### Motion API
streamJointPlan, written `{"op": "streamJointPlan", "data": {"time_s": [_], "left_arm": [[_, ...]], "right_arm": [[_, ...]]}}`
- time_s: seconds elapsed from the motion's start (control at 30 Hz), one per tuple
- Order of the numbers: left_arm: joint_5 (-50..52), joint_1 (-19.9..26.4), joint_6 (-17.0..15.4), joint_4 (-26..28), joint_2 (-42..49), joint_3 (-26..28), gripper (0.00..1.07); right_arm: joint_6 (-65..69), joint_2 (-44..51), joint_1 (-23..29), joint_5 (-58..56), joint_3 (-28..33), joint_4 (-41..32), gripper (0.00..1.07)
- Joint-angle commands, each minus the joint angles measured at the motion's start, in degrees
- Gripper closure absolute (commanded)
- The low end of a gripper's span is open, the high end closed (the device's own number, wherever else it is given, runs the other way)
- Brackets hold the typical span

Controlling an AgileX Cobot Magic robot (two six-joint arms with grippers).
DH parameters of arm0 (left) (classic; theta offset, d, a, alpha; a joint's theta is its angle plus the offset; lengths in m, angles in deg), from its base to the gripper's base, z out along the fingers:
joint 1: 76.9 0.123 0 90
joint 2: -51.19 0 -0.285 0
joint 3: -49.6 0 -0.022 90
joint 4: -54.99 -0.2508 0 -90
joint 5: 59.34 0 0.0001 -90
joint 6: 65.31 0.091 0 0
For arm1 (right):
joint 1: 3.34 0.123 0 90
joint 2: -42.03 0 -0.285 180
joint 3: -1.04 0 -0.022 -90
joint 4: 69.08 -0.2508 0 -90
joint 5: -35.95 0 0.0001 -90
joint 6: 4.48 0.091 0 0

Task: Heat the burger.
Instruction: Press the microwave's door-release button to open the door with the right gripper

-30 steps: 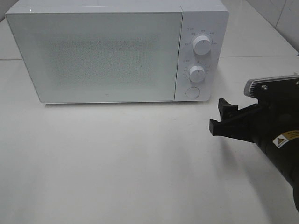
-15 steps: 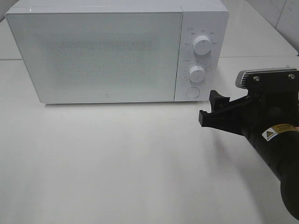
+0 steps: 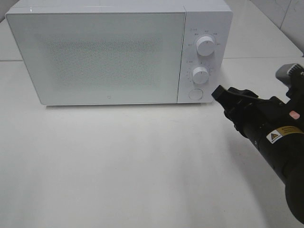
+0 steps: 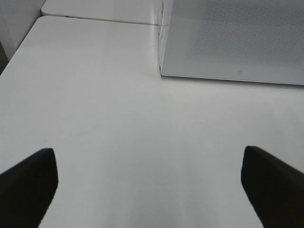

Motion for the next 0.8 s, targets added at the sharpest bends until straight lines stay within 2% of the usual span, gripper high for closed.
{"op": "streamJointPlan", "data": {"time_s": [0.03, 0.27, 0.4, 0.67, 0.8], "left_arm": [[0.1, -0.3, 0.0, 0.4, 0.9, -0.1, 0.09], [0.1, -0.3, 0.0, 0.4, 0.9, -0.1, 0.09], [0.1, -0.3, 0.0, 0.4, 0.9, -0.1, 0.09], [0.1, -0.3, 0.0, 0.4, 0.9, -0.1, 0.09], [0.1, -0.3, 0.0, 0.4, 0.9, -0.1, 0.09]], "right_arm": [[15.7, 0.2, 0.1, 2.2, -0.3, 0.2, 0.88], [28.4, 0.2, 0.1, 0.0, -0.3, 0.3, 0.97], [38.7, 0.2, 0.1, -0.4, -0.3, 0.3, 1.06], [48.3, 0.2, 0.1, -2.7, -0.3, 1.6, 1.07], [48.8, 0.2, 0.1, -4.0, -0.3, 1.5, 1.07]]}}
